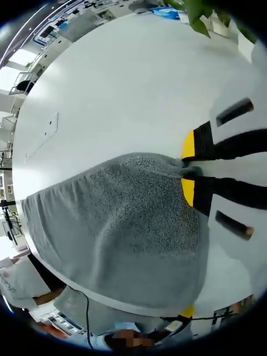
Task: Fold the towel on the table until its edges align and the towel forms a compact rectangular stack.
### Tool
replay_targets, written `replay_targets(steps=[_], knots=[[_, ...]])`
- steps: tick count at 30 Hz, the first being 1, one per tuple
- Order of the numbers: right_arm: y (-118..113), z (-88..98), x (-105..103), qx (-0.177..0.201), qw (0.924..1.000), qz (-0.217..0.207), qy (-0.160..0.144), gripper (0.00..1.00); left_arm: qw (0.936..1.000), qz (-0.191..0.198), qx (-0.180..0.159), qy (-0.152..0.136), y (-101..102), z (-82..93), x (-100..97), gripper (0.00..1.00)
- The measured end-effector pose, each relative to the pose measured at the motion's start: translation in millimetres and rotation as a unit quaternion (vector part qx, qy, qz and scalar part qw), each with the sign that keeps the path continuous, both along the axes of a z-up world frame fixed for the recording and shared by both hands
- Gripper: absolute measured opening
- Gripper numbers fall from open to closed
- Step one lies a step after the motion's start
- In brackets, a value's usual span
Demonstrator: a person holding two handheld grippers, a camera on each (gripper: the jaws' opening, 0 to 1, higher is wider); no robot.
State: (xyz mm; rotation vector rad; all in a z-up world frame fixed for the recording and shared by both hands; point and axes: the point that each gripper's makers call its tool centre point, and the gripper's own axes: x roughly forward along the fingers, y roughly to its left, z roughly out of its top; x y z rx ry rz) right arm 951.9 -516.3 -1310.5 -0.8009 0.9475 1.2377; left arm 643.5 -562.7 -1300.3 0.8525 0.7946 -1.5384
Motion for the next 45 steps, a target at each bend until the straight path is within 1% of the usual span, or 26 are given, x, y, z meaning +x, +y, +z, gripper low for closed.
replay_targets(steps=[2, 5, 7, 9, 10, 12, 13, 15, 17, 18, 19, 21, 23, 24, 25, 26, 28, 29, 30, 33, 34, 36, 40, 41, 43, 45], knots=[[-0.2, 0.1, 0.1, -0.001, 1.0000, 0.001, -0.001, 0.09, 0.9998, 0.017, -0.007, 0.009, -1.0, 3.1, 2.6, 0.00], [-0.2, -1.0, 3.1, -0.004, 1.0000, 0.003, -0.002, 0.09, 0.9997, 0.020, -0.010, 0.005, 0.0, 3.9, 7.2, 0.00], [0.1, -0.5, 1.0, -0.006, 1.0000, 0.004, -0.003, 0.09, 0.9995, 0.029, -0.014, 0.001, -0.3, 4.9, 10.3, 0.01], [0.4, -0.8, 2.3, -0.007, 1.0000, 0.005, -0.003, 0.09, 0.9993, 0.034, -0.016, 0.003, -1.7, 5.2, 11.0, 0.01], [0.4, -0.9, 2.6, -0.007, 1.0000, 0.005, -0.003, 0.09, 0.9992, 0.036, -0.017, -0.003, -2.7, 6.3, 12.2, 0.02], [0.6, -1.3, 4.0, -0.006, 1.0000, 0.004, -0.002, 0.09, 0.9992, 0.039, -0.010, -0.003, -4.1, 5.6, 12.8, 0.08], [0.7, -1.5, 4.6, -0.006, 1.0000, 0.004, -0.002, 0.09, 0.9991, 0.041, -0.007, -0.009, -4.0, 5.1, 14.2, 0.11], [0.9, -1.1, 3.0, -0.005, 1.0000, 0.004, -0.003, 0.09, 0.9987, 0.041, 0.000, -0.030, -2.6, 4.7, 19.5, 0.16], [1.0, -1.0, 2.5, -0.005, 1.0000, 0.003, -0.003, 0.09, 0.9988, 0.040, 0.003, -0.027, -3.0, 3.4, 18.5, 0.20], [1.0, -1.0, 2.5, -0.004, 1.0000, 0.003, -0.002, 0.09, 0.9984, 0.039, 0.007, -0.041, -3.2, 2.4, 22.1, 0.23], [1.1, -1.0, 2.5, -0.004, 1.0000, 0.002, -0.002, 0.09, 0.9981, 0.038, 0.011, -0.047, -2.4, 1.8, 23.1, 0.26], [1.3, -1.2, 3.5, -0.004, 1.0000, 0.003, -0.002, 0.09, 0.9982, 0.033, 0.020, -0.046, -2.0, -2.2, 22.1, 0.26], [1.5, -0.9, 2.5, -0.004, 1.0000, 0.003, -0.002, 0.09, 0.9972, 0.035, 0.033, -0.057, 0.7, -7.2, 27.2, 0.28], [1.6, -0.9, 2.4, -0.005, 1.0000, 0.005, -0.002, 0.09, 0.9976, 0.046, 0.017, -0.048, -4.8, -4.2, 28.2, 0.28], [1.8, -0.9, 2.7, -0.005, 1.0000, 0.006, -0.003, 0.09, 0.9980, 0.042, 0.022, -0.042, -4.0, -5.8, 27.0, 0.27], [1.9, -0.6, 2.0, -0.006, 1.0000, 0.006, -0.003, 0.09, 0.9980, 0.042, 0.024, -0.042, -3.6, -6.5, 27.2, 0.27], [2.0, -0.1, 0.5, -0.006, 0.9999, 0.007, -0.004, 0.09, 0.9985, 0.042, 0.022, -0.029, -4.4, -6.9, 23.9, 0.21], [2.0, 0.0, 0.0, -0.007, 0.9999, 0.008, -0.004, 0.09, 0.9985, 0.042, 0.021, -0.028, -4.6, -7.0, 23.8, 0.18], [2.0, -0.3, 0.8, -0.007, 0.9999, 0.009, -0.004, 0.09, 0.9982, 0.051, 0.020, -0.025, -4.5, -7.4, 24.2, 0.15], [2.0, -0.6, 2.5, -0.008, 0.9999, 0.011, -0.004, 0.09, 0.9979, 0.057, 0.014, -0.027, 0.4, -7.8, 29.5, 0.03], [2.1, -0.7, 2.5, -0.008, 0.9999, 0.011, -0.003, 0.09, 0.9972, 0.075, 0.002, -0.005, -1.2, -7.2, 26.4, 0.03], [2.2, -0.5, 1.9, -0.008, 0.9999, 0.011, -0.003, 0.09, 0.9961, 0.087, -0.010, 0.007, 0.3, -6.2, 28.2, 0.02], [2.3, -0.4, 2.3, -0.008, 0.9999, 0.010, -0.002, 0.09, 0.9942, 0.102, -0.030, 0.016, 2.8, -4.2, 26.7, 0.01], [2.3, -0.9, 4.3, -0.008, 0.9999, 0.010, -0.002, 0.09, 0.9938, 0.106, -0.030, 0.013, 4.0, -4.4, 27.3, 0.01], [2.2, -0.9, 4.5, -0.008, 0.9999, 0.010, -0.002, 0.09, 0.9917, 0.121, -0.037, 0.023, 4.0, -3.0, 27.2, 0.01], [2.2, -0.4, 2.8, -0.009, 0.9999, 0.011, -0.003, 0.09, 0.9910, 0.126, -0.041, 0.023, 6.0, -2.3, 28.7, 0.01]])
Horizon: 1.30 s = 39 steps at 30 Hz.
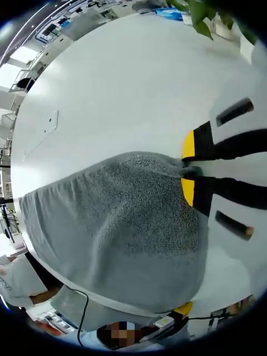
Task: Fold the towel on the table until its edges align and the towel forms a compact rectangular stack.
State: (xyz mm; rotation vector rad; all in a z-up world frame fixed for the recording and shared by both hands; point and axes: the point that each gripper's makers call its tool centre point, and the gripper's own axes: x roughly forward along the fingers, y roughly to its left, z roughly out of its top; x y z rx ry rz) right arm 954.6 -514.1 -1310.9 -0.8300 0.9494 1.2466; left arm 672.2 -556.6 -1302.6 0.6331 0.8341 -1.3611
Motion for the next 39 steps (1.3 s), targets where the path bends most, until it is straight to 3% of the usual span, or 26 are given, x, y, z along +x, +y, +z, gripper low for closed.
replay_targets(steps=[6, 9, 17, 23, 29, 34, 39], knots=[[0.0, 0.1, -0.8, 0.000, 1.0000, 0.000, -0.001, 0.09, 0.9997, 0.018, -0.007, 0.016, -1.5, -0.6, 1.4, 0.01], [0.0, 0.4, -1.8, -0.001, 1.0000, 0.001, -0.001, 0.09, 0.9989, 0.034, -0.020, 0.024, -3.8, 4.2, 1.9, 0.09], [0.2, -1.2, 1.3, -0.005, 1.0000, 0.003, -0.001, 0.09, 0.9997, 0.021, -0.012, 0.008, -1.1, 5.3, 3.8, 0.14], [0.1, -1.1, 1.2, -0.005, 1.0000, 0.002, -0.002, 0.09, 0.9999, -0.002, 0.011, -0.006, -0.5, -4.7, 0.4, 0.18], [0.1, -0.1, -0.9, -0.004, 1.0000, 0.001, -0.001, 0.09, 0.9989, -0.023, 0.028, -0.030, 0.1, -3.7, 2.1, 0.12], [-0.1, 0.0, -1.2, -0.004, 1.0000, 0.001, 0.000, 0.09, 0.9994, -0.023, 0.021, -0.015, 0.7, -1.7, -1.6, 0.07], [-0.1, -0.4, -0.4, -0.006, 1.0000, 0.002, 0.002, 0.09, 0.9995, -0.018, 0.017, -0.019, 1.3, -0.9, 0.0, 0.05]])
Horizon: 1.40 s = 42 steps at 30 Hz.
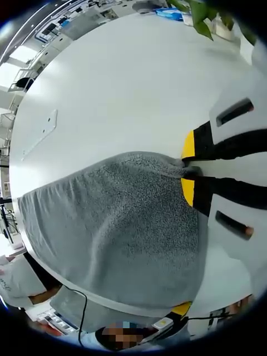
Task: Fold the towel on the table until its edges align and the towel forms a compact rectangular stack.
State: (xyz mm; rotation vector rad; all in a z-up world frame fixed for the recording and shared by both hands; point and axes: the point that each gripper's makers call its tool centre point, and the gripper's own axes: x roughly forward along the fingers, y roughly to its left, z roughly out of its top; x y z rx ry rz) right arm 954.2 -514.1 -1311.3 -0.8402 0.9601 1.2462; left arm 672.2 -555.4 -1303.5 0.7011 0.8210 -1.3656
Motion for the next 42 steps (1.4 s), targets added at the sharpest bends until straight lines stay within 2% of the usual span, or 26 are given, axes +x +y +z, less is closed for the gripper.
replay_targets(steps=[3, 15, 23, 31, 37, 42], knots=[[-0.4, -0.6, 0.9, -0.001, 1.0000, 0.001, 0.000, 0.08, 0.9998, 0.017, -0.006, 0.011, 1.3, 1.7, 1.0, 0.04], [-0.6, 1.5, 1.7, -0.012, 0.9999, 0.000, 0.002, 0.04, 0.9988, 0.042, -0.016, 0.018, 1.0, 5.3, 1.3, 0.01], [-4.5, 8.8, -2.2, -0.017, 0.9997, -0.014, 0.008, 0.04, 0.9971, 0.058, -0.045, 0.023, 0.1, 18.2, -0.8, 0.01], [-8.9, 17.2, -6.7, -0.029, 0.9995, -0.013, 0.002, 0.05, 0.9962, 0.063, -0.059, 0.013, 2.9, 34.0, -2.4, 0.01], [-14.8, 21.5, -1.6, -0.038, 0.9992, -0.016, -0.002, 0.04, 0.9954, 0.065, -0.071, 0.004, 0.8, 47.2, -2.2, 0.01], [-17.0, 31.8, -10.9, -0.042, 0.9989, -0.019, -0.004, 0.05, 0.9940, 0.066, -0.087, -0.004, -2.3, 61.4, -2.6, 0.01]])
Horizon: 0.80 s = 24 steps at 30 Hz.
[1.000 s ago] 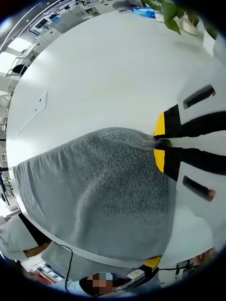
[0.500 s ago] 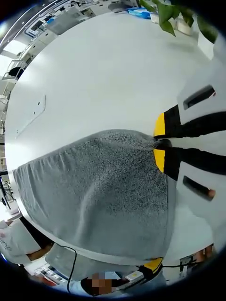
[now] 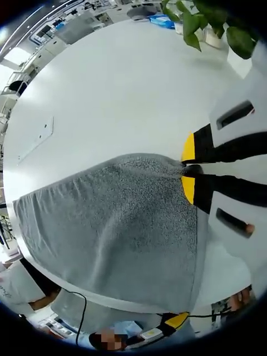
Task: Fold the towel on the table until its edges align and the towel forms a compact rectangular stack.
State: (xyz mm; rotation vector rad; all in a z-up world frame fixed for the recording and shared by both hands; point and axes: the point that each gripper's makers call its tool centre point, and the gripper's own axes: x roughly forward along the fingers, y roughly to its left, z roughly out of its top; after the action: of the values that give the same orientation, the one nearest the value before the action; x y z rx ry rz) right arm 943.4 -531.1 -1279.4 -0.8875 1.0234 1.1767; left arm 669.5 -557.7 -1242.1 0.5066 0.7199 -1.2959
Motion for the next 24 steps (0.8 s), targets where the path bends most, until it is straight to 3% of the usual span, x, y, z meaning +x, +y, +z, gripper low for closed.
replay_targets(steps=[9, 24], knots=[[-5.8, 23.5, 7.6, -0.021, 0.9996, -0.019, 0.005, 0.05, 0.9992, 0.007, -0.031, -0.023, -1.2, 37.3, -1.0, 0.01], [-9.8, 71.8, 10.2, -0.043, 0.9989, -0.012, -0.015, 0.05, 0.9964, 0.018, -0.061, -0.056, 0.5, 86.0, 0.4, 0.01]])
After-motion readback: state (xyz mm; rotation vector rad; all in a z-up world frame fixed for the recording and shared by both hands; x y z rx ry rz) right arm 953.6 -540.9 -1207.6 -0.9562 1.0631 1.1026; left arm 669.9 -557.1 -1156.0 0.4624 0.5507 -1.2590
